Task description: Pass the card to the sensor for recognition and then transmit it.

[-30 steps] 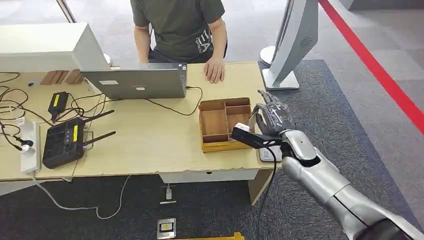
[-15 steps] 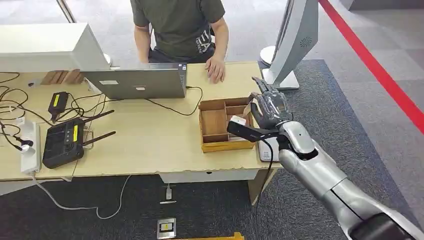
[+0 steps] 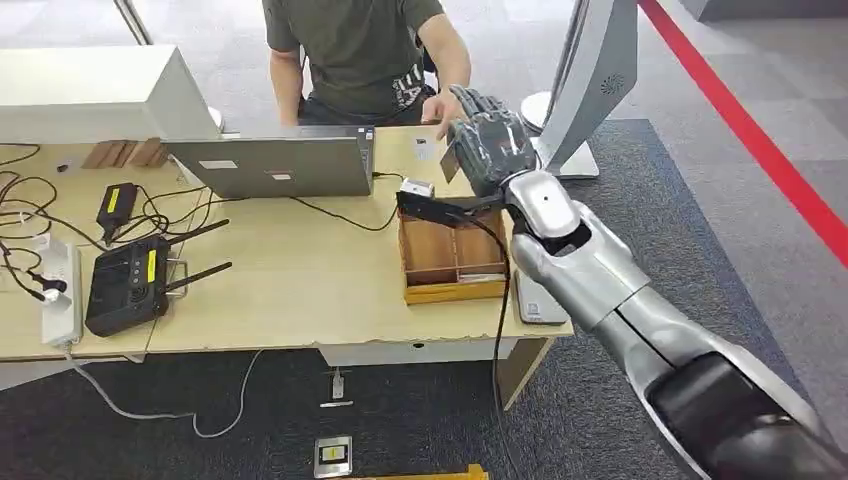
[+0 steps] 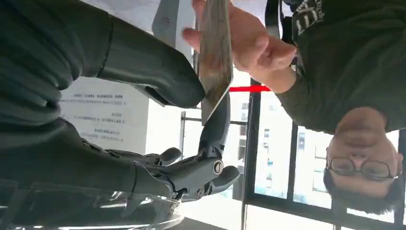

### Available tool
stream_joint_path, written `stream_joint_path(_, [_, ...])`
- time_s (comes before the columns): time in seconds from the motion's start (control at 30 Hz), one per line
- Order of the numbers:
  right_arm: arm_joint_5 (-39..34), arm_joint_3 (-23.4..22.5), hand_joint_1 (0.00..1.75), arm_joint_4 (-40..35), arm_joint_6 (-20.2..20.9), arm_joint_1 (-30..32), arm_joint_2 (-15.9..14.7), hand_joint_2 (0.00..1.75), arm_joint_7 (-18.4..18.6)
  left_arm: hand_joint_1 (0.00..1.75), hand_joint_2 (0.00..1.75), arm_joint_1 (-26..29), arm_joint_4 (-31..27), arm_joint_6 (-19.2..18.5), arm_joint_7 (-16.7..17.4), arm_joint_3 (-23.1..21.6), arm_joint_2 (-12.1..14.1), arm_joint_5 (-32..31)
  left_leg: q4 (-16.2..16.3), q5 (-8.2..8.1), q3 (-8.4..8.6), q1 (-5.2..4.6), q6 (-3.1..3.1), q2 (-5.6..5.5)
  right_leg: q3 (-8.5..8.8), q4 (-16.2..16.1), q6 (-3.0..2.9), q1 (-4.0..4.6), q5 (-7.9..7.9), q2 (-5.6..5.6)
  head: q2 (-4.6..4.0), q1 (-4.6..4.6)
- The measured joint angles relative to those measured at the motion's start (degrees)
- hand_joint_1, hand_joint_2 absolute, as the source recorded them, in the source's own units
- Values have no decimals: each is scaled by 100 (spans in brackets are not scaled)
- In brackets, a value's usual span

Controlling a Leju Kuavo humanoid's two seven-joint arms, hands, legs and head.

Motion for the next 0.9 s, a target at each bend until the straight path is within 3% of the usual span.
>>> stream_joint_path(0.13, [-6, 76, 175, 541, -46, -275, 273, 175, 17, 0, 0, 4, 0, -15, 175, -15, 0, 15, 0, 0, -1, 0, 0, -1, -1, 0, 0, 0, 0, 0, 0, 2])
stream_joint_path(0.47, [-24, 155, 175, 1437, -131, -557, 662, 175, 30, 0, 0, 13, 0, -33, 199, -50, -4, 74, 1, 0, 0, 0, 0, -1, -3, -1, 0, 0, 0, 0, 0, 2])
stream_joint_path(0.5, [-15, 157, 0, 1486, -138, -559, 682, 175, 53, 0, 0, 13, 0, -33, 201, -50, -7, 79, 1, 0, 0, 0, 0, -1, -3, -2, 0, 0, 0, 0, 0, 2])
stream_joint_path(0.53, [-9, 157, 0, 1532, -140, -559, 693, 175, 68, 0, 0, 13, 0, -33, 203, -50, -11, 83, 1, 0, 0, 0, 0, -1, -3, -2, 0, 0, 0, 0, 0, 2])
stream_joint_path(0.57, [4, 157, 0, 1577, -142, -559, 701, 0, 83, 0, 0, 15, 0, -33, 210, -50, -18, 87, 1, 0, 0, 0, 0, -1, -3, -2, 0, 0, 0, 0, 0, 2])
stream_joint_path(0.9, [559, 170, 0, 1822, -193, -558, 662, 0, 330, 0, 0, 24, 0, -11, 323, -50, -52, 175, 3, 0, 3, 0, 0, -1, -5, -3, -1, 0, 1, 0, 0, 2])
